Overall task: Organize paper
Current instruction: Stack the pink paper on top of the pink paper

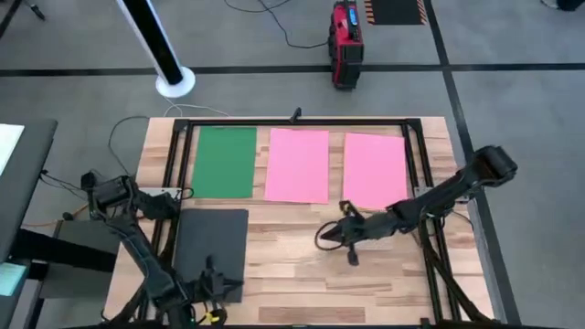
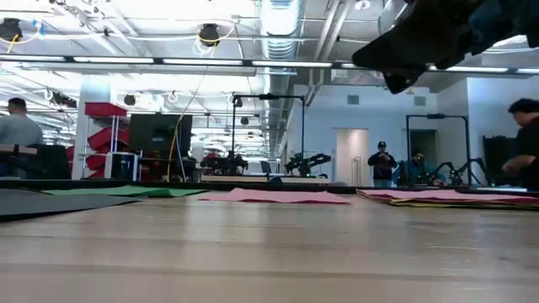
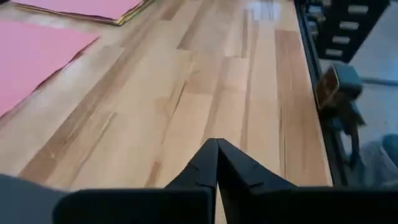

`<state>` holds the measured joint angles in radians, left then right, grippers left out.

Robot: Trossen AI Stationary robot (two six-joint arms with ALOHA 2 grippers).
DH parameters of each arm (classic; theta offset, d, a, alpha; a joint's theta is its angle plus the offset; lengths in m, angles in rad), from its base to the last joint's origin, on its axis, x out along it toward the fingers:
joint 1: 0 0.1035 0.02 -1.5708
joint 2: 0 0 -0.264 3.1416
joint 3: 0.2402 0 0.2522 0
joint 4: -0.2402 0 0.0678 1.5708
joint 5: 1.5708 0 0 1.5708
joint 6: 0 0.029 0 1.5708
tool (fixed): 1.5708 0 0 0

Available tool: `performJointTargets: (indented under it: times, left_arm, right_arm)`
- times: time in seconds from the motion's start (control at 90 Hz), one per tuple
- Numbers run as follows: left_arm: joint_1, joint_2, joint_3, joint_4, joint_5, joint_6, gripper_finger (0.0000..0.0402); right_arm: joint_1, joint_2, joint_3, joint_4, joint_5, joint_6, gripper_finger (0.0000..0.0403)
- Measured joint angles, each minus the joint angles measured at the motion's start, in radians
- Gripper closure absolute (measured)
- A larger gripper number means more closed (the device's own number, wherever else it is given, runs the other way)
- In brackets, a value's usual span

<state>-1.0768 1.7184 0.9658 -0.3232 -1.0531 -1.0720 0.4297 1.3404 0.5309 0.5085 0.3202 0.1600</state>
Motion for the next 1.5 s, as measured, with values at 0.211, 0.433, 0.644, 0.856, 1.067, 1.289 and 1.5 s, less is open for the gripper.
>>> performJointTargets:
  times: [0.211, 0.433, 0.644, 0.856, 1.067, 1.289, 1.5]
  left_arm:
    - [0.116, -0.028, -0.135, 0.404, 0.095, 0.304, 0.0401]
    - [0.340, -0.085, -0.352, 1.041, 0.462, 0.685, 0.0401]
    - [0.559, -0.116, -0.415, 1.210, 0.699, 0.822, 0.0401]
    - [0.743, -0.116, -0.411, 1.212, 0.914, 0.852, 0.0401]
    - [0.927, -0.116, -0.411, 1.211, 1.037, 0.828, 0.0401]
    - [1.044, -0.117, -0.411, 1.294, 1.181, 0.840, 0.0401]
    - [1.051, -0.116, -0.413, 1.364, 1.072, 0.921, 0.0401]
  right_arm:
    - [0.001, -0.140, -0.076, -0.003, 0.035, -0.037, 0.0403]
    - [-0.001, -0.269, -0.163, -0.010, 0.066, -0.037, 0.0403]
    - [-0.001, -0.380, -0.252, -0.023, 0.098, -0.037, 0.0403]
    - [-0.027, -0.493, -0.292, -0.154, 0.103, 0.020, 0.0403]
    - [-0.075, -0.553, -0.291, -0.185, 0.103, 0.018, 0.0403]
    - [-0.047, -0.602, -0.291, -0.257, 0.157, 0.016, 0.0403]
    - [0.022, -0.686, -0.291, -0.273, 0.260, -0.005, 0.0403]
